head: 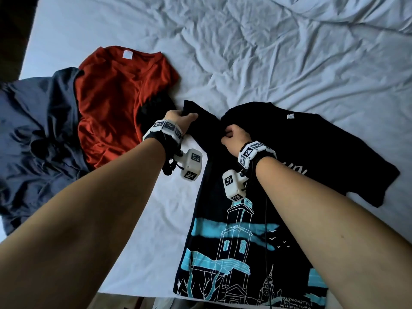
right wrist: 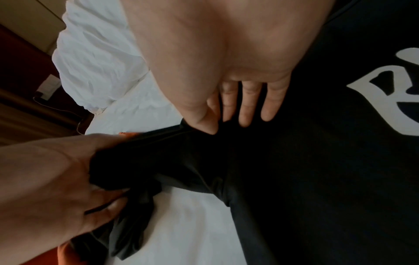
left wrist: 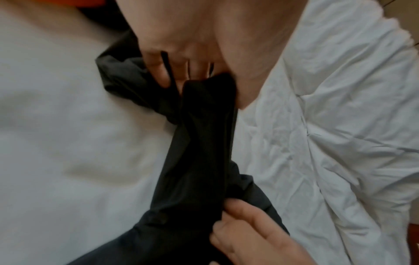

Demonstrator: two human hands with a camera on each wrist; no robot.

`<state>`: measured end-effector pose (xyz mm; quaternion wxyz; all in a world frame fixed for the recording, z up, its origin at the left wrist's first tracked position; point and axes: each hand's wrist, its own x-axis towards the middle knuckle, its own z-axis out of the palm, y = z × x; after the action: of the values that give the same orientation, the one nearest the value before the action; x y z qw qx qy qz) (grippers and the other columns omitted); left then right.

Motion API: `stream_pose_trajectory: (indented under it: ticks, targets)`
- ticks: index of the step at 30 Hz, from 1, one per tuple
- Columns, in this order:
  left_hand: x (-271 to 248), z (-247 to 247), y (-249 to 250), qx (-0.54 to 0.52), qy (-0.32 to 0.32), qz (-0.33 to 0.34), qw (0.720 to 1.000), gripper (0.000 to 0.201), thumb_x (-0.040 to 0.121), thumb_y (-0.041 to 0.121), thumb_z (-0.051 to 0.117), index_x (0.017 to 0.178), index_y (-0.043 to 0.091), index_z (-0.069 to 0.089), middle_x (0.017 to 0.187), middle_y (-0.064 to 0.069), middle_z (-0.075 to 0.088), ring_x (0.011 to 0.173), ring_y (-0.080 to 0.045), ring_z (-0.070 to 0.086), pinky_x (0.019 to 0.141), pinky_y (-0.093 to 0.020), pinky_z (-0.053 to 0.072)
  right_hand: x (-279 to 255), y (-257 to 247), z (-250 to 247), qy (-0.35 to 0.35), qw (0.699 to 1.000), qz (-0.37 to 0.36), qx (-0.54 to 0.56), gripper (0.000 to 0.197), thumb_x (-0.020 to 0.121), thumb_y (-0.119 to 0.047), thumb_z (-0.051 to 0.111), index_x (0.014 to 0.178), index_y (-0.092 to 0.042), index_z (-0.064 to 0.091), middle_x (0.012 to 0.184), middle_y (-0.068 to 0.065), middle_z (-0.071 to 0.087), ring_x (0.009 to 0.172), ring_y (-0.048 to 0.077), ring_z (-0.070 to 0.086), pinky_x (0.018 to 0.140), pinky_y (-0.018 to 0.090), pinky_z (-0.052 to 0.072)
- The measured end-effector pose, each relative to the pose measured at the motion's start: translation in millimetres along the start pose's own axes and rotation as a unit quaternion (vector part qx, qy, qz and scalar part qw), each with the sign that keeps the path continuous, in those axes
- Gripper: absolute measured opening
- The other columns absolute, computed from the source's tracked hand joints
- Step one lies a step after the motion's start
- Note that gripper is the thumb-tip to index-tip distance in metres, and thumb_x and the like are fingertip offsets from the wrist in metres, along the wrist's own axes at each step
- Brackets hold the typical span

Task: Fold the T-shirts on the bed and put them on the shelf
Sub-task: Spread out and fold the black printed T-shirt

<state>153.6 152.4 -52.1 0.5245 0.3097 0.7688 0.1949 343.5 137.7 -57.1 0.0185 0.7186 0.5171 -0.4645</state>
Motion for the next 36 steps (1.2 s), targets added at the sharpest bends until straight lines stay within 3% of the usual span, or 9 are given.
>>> stream_pose_trajectory:
  ticks: [4, 6, 10, 14, 17, 21, 25, 31, 36]
  targets:
    - [-3, -11, -7, -0.07, 0.068, 0.022, 0.995, 0.035, 0.088, 0.035, 0.064, 0.062, 0.016, 0.051, 0.058, 0.001, 0.05, 0.052, -0.013, 0.05, 0.053, -0.026, 0.05, 2, -9, 4, 0.004, 0.999, -0.012, -0.039, 0.034, 0.088, -0.019, 0.061, 0.121, -0.01, 0.058, 0.119, 0.007, 0.064, 0.109, 0.025, 0.061, 0.084, 0.024, 0.043]
    - [-6, -14, -8, -0.136, 0.078, 0.025, 0.987, 0.024, 0.09, 0.036, 0.062, 0.086, 0.013, 0.066, 0.087, -0.009, 0.066, 0.083, -0.025, 0.065, 0.083, -0.045, 0.056, 2, -13, 7, 0.01, 0.998, -0.023, -0.05, 0.035, 0.087, -0.019, 0.061, 0.121, -0.011, 0.059, 0.121, 0.008, 0.063, 0.11, 0.025, 0.06, 0.087, 0.025, 0.043]
    - [-14, -20, -6, -0.197, 0.097, -0.004, 0.976, 0.054, 0.093, 0.033, 0.06, 0.136, 0.003, 0.05, 0.141, -0.009, 0.051, 0.132, -0.021, 0.047, 0.113, -0.03, 0.032, 0, -16, 13, 0.031, 0.995, -0.038, -0.082, 0.038, 0.085, -0.023, 0.061, 0.122, -0.016, 0.058, 0.128, 0.009, 0.054, 0.114, 0.029, 0.057, 0.098, 0.032, 0.045]
    - [-20, -26, -4, -0.339, 0.055, -0.05, 0.938, 0.066, 0.073, 0.045, 0.072, 0.134, 0.025, 0.054, 0.123, 0.0, 0.065, 0.109, -0.02, 0.064, 0.101, -0.042, 0.048, -4, -14, 17, 0.021, 0.992, -0.043, -0.116, 0.042, 0.086, -0.024, 0.059, 0.127, -0.018, 0.055, 0.134, 0.009, 0.05, 0.119, 0.033, 0.052, 0.102, 0.038, 0.043]
    - [-26, -25, -5, -0.275, -0.026, -0.021, 0.961, 0.061, 0.09, 0.026, 0.065, 0.144, 0.035, 0.039, 0.109, 0.007, 0.065, 0.084, -0.008, 0.067, 0.076, -0.027, 0.056, -8, -13, 19, -0.002, 0.992, -0.05, -0.12, 0.048, 0.085, -0.022, 0.06, 0.132, -0.019, 0.052, 0.137, 0.01, 0.046, 0.122, 0.034, 0.049, 0.104, 0.04, 0.042]
    - [-24, -24, -16, 0.07, -0.061, 0.072, 0.993, 0.084, 0.085, 0.016, 0.071, 0.152, 0.012, 0.021, 0.145, -0.006, 0.043, 0.13, -0.019, 0.046, 0.1, -0.024, 0.041, -11, -9, 22, -0.016, 0.991, -0.056, -0.12, 0.049, 0.084, -0.022, 0.062, 0.132, -0.021, 0.051, 0.137, 0.009, 0.045, 0.122, 0.033, 0.049, 0.105, 0.039, 0.042]
    - [-21, -27, -30, 0.02, -0.093, -0.052, 0.994, 0.043, 0.079, 0.024, 0.076, 0.112, 0.002, 0.061, 0.11, -0.016, 0.068, 0.096, -0.03, 0.068, 0.085, -0.044, 0.056, -13, -6, 26, -0.014, 0.991, -0.053, -0.118, 0.048, 0.085, -0.022, 0.061, 0.132, -0.019, 0.052, 0.138, 0.009, 0.045, 0.121, 0.031, 0.051, 0.103, 0.036, 0.043]
    - [-22, -23, -29, -0.188, -0.01, -0.005, 0.982, 0.032, 0.075, 0.046, 0.071, 0.065, 0.02, 0.055, 0.066, -0.006, 0.055, 0.06, -0.023, 0.054, 0.057, -0.034, 0.043, -16, -6, 28, -0.019, 0.991, -0.058, -0.119, 0.047, 0.086, -0.021, 0.059, 0.132, -0.016, 0.051, 0.137, 0.01, 0.045, 0.12, 0.032, 0.052, 0.102, 0.037, 0.044]
    - [-38, -26, -16, -0.117, -0.07, 0.052, 0.989, 0.019, 0.098, 0.034, 0.052, 0.112, 0.021, 0.056, 0.09, 0.004, 0.061, 0.084, -0.016, 0.061, 0.058, -0.022, 0.051, -18, -6, 26, -0.051, 0.982, -0.084, -0.164, 0.058, 0.085, -0.023, 0.061, 0.14, -0.019, 0.043, 0.143, 0.012, 0.041, 0.125, 0.035, 0.048, 0.104, 0.037, 0.042]
